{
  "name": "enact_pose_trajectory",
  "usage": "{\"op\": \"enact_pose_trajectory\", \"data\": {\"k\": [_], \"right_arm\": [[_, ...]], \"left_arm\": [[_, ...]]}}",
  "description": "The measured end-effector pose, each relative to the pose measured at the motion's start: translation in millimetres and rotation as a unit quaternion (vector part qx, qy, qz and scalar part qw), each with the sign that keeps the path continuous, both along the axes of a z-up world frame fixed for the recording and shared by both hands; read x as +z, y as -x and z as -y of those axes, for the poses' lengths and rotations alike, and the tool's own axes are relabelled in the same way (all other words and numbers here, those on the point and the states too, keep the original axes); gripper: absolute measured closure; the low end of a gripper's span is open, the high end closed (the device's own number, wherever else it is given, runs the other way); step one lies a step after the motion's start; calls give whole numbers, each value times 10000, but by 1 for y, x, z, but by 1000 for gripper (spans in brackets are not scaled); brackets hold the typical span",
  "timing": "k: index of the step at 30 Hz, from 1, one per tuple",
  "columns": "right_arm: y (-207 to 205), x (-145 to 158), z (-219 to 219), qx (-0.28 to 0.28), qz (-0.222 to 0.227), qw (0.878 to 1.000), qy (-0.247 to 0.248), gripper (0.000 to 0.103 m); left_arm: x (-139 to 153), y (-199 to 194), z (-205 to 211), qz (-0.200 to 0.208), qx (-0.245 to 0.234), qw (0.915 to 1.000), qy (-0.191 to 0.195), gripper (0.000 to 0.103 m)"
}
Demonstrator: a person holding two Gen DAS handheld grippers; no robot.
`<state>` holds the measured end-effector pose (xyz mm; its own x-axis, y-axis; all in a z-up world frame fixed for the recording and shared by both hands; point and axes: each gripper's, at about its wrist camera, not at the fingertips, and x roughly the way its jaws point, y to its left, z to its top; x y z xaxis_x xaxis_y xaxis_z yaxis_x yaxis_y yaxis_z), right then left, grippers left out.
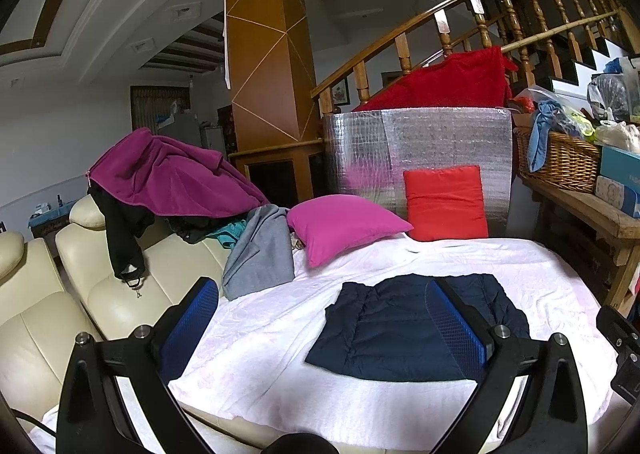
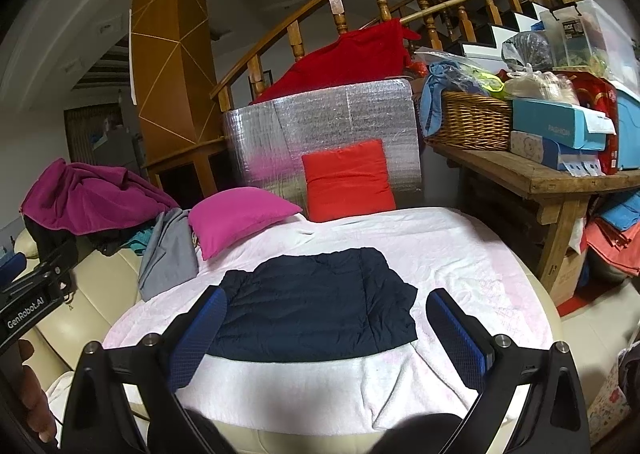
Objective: Fold large clothes
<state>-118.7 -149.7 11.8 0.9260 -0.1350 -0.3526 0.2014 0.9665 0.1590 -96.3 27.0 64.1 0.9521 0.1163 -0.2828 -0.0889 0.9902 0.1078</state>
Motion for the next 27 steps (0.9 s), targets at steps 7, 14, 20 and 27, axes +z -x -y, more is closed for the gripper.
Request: {"op": "enact_pose_trajectory", "data": {"k": [7, 14, 20, 27], "right_arm": [[1, 1, 1, -3, 14, 10000, -4, 1], [1, 2, -1, -11, 20, 10000, -13, 1], [1, 3, -3, -11, 12, 10000, -23, 1], [1, 3, -4, -14, 9, 10000, -34, 1]], "left_arm": [[0, 1, 0, 9, -13, 10000, -16, 0], [-1, 2, 0, 26, -11, 10000, -31, 0], [-1, 3, 0, 39, -22, 10000, -26, 0], [-1, 4, 0, 27, -37, 10000, -45, 0]]}}
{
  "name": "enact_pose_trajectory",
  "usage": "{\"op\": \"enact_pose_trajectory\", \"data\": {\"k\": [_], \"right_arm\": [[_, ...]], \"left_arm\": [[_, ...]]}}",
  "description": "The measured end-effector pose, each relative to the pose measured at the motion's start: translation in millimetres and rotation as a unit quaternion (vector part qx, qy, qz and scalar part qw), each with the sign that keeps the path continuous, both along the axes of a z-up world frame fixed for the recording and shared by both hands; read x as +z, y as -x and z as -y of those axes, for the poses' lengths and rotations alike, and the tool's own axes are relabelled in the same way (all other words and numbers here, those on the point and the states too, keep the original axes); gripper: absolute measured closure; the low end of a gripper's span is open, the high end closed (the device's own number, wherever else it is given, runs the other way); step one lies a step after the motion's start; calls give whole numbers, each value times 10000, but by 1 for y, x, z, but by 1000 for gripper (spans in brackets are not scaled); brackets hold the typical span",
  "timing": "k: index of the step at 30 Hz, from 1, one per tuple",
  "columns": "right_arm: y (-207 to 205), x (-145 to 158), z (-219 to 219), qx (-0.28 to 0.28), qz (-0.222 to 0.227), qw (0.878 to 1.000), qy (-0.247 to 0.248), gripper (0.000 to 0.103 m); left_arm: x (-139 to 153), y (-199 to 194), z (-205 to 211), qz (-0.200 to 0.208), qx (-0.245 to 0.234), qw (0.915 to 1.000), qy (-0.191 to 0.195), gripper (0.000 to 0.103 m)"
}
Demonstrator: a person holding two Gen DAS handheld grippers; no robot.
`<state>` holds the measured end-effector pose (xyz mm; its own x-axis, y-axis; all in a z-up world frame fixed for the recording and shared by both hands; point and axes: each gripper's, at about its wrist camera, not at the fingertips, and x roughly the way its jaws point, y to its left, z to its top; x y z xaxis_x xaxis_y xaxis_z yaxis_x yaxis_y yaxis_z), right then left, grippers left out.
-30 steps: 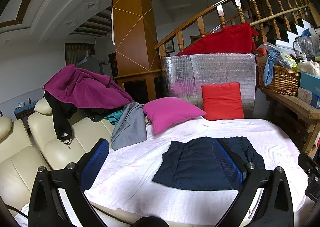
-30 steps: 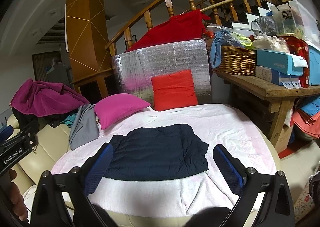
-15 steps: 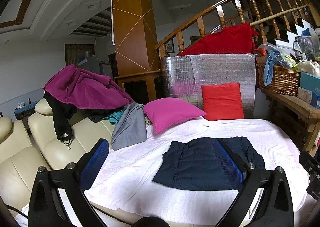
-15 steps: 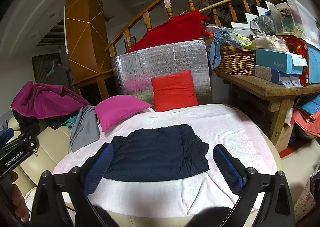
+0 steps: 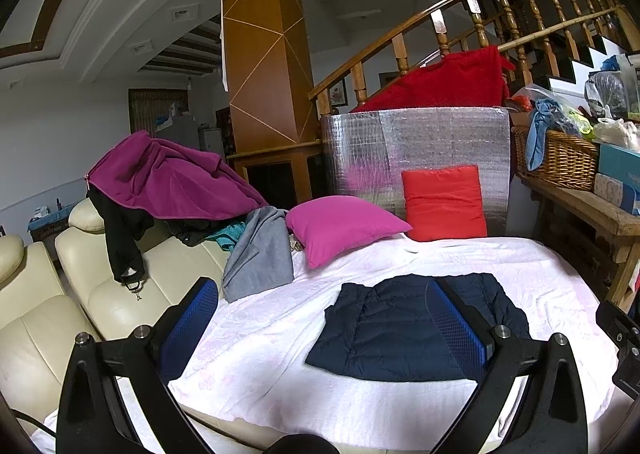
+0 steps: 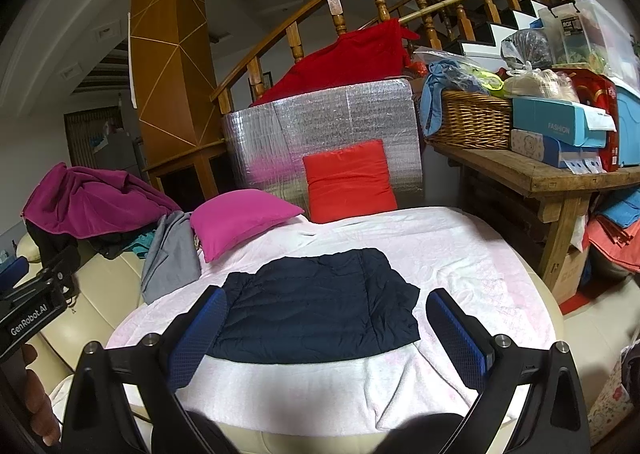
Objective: Fold large clothes
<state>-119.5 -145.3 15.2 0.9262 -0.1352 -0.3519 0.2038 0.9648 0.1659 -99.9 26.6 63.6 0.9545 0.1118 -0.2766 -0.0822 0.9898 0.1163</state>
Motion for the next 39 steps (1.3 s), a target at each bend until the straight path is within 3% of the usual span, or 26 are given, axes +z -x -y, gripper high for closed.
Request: {"op": "enact_pose_trajectory", "data": {"k": [39], "right_arm": [[1, -2, -9, -57, 44, 10000, -29, 1]], "left_arm": [[-2, -6, -7, -64, 0, 10000, 28, 0]]}}
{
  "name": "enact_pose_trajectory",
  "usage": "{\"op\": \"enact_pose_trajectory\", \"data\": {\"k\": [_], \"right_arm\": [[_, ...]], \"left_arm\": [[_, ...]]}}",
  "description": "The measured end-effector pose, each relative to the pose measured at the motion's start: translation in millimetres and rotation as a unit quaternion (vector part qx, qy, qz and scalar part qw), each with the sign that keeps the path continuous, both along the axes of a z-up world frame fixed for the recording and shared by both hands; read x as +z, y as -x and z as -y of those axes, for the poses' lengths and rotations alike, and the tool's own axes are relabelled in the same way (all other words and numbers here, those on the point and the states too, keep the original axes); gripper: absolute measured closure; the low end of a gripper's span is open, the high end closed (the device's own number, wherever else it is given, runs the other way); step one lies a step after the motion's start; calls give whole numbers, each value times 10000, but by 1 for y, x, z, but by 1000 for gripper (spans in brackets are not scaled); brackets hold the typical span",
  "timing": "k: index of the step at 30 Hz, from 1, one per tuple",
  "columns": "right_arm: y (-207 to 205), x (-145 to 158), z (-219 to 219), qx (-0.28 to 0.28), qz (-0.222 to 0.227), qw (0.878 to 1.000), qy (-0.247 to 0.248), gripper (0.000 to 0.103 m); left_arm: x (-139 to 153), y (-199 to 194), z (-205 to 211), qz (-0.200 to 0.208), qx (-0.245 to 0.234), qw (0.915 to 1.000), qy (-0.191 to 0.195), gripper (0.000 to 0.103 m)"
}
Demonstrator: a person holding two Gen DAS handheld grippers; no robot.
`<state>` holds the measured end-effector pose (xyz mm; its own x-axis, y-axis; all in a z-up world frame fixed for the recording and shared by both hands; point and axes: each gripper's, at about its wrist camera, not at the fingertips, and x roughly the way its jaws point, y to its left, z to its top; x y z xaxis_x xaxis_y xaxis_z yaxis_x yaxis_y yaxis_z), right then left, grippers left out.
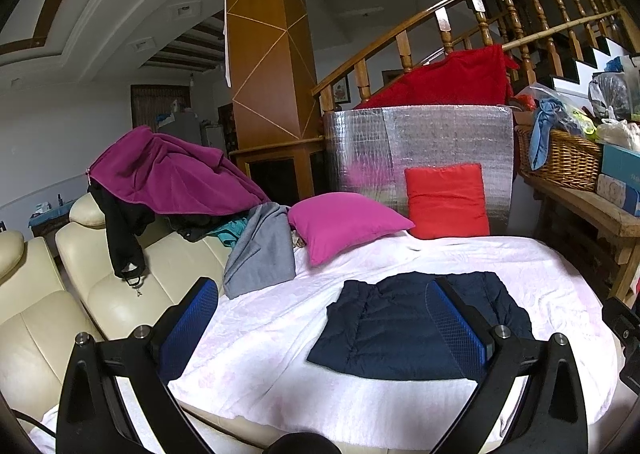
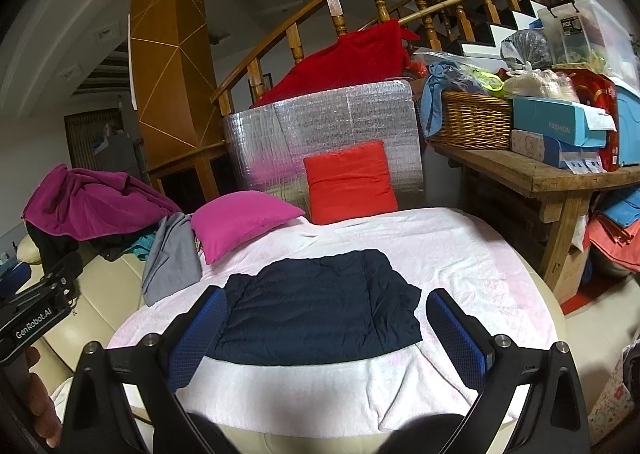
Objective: Fold large clothes
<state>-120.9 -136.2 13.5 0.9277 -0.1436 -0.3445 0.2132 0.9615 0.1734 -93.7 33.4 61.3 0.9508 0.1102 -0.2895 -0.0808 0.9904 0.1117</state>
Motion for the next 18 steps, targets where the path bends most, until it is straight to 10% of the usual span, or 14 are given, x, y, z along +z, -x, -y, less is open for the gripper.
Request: {"op": "enact_pose_trajectory", "data": {"k": [18], "right_arm": [[-1, 0, 2, -1, -7, 10000, 16, 1]], "left_arm": [[-4, 0, 1, -17, 24, 10000, 2, 0]]}}
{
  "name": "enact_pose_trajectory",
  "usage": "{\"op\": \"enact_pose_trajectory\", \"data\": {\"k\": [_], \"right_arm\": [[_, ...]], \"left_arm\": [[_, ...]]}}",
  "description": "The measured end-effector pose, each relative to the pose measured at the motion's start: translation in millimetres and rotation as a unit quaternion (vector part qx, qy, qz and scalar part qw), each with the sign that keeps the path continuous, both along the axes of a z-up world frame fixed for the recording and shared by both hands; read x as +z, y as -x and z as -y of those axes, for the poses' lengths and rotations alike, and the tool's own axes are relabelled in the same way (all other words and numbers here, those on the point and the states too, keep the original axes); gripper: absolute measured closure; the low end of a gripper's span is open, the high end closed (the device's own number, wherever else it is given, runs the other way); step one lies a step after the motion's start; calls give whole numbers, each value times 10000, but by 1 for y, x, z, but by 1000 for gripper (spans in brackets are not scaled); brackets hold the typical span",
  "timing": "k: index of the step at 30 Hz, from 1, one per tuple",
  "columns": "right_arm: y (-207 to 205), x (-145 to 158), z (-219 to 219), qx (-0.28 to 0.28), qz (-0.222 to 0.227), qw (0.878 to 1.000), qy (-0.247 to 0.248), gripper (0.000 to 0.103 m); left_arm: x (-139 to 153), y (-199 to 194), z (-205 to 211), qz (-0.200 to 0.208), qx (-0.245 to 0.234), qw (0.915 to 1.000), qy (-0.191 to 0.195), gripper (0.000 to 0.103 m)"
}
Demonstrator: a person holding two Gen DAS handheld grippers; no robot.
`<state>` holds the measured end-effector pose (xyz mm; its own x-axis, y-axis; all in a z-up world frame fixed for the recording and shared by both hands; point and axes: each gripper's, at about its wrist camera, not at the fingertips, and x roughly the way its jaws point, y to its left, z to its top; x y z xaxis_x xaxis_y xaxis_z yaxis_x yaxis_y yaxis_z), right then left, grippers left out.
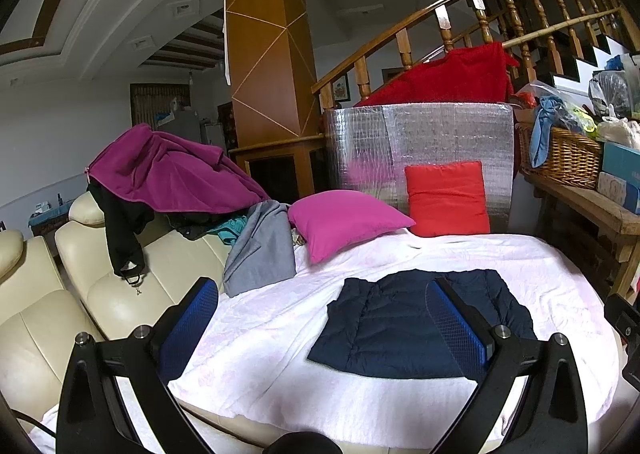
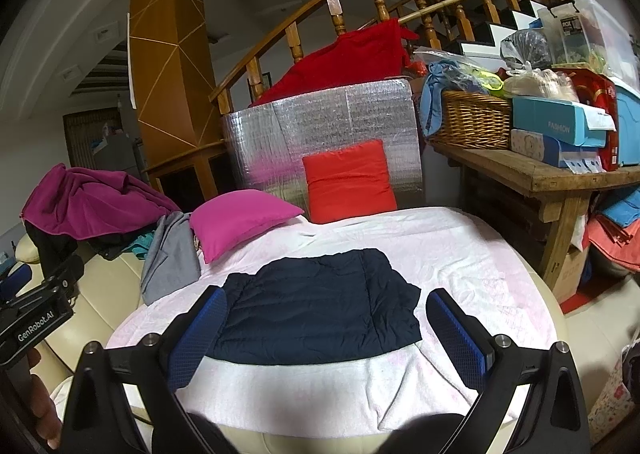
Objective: Fold large clothes
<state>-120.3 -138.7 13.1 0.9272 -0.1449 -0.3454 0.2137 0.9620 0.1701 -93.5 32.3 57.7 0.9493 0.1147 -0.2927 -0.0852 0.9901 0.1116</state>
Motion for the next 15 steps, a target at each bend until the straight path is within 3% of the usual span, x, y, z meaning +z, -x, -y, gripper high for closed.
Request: {"op": "enact_pose_trajectory", "data": {"k": [15], "right_arm": [[-2, 0, -3, 10, -10, 10000, 41, 1]], "left_arm": [[-2, -3, -6, -35, 7, 10000, 51, 0]]}}
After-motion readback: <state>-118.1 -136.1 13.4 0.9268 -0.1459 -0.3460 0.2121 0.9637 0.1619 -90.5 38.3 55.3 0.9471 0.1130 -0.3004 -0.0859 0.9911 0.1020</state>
